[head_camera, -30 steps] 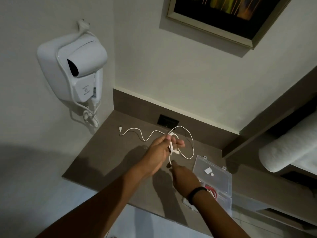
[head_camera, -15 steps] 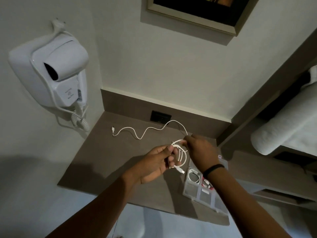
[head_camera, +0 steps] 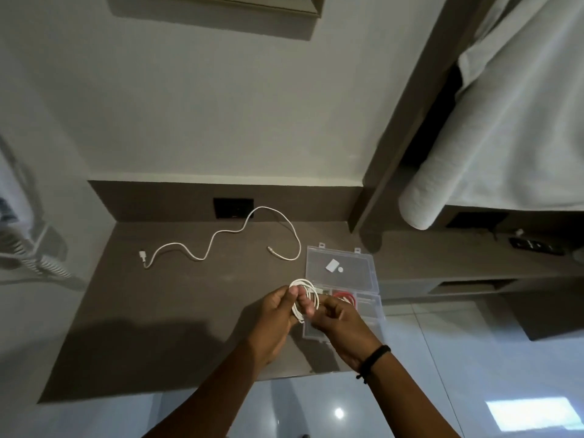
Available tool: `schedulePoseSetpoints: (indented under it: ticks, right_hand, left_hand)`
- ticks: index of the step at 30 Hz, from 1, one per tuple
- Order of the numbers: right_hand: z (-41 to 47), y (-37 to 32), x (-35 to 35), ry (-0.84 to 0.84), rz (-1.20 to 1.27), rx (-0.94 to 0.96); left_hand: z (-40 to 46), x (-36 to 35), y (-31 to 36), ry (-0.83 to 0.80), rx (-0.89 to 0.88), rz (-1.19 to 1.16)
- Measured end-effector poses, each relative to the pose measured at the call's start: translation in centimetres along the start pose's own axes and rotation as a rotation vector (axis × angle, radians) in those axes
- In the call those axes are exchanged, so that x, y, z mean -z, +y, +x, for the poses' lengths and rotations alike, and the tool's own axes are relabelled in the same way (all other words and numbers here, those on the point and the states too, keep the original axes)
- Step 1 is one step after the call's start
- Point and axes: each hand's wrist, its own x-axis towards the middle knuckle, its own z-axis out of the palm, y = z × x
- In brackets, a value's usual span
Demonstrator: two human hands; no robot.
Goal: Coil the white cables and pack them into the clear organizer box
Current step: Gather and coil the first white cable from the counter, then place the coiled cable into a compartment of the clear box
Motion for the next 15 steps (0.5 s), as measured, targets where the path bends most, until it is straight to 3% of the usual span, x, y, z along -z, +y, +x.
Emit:
schedulePoseSetpoints:
  ticks: [7,12,15]
  right_hand:
    - [0.3,4.6,4.3,0.293,-0.082,-0.057]
    - [2.7,7.3,5.8,0.372,-0.26,-0.102]
    - [4.1,7.9,6.0,0.399,-0.406,-0.119]
  left_hand:
    - [1.5,-1.7,-5.8,0.149,-0.053,0.709]
    - [4.7,-0.3,-8.4,0.332,-0.08,0.886]
    - [6.3,0.8,-9.0,0.352,-0.05,1.0]
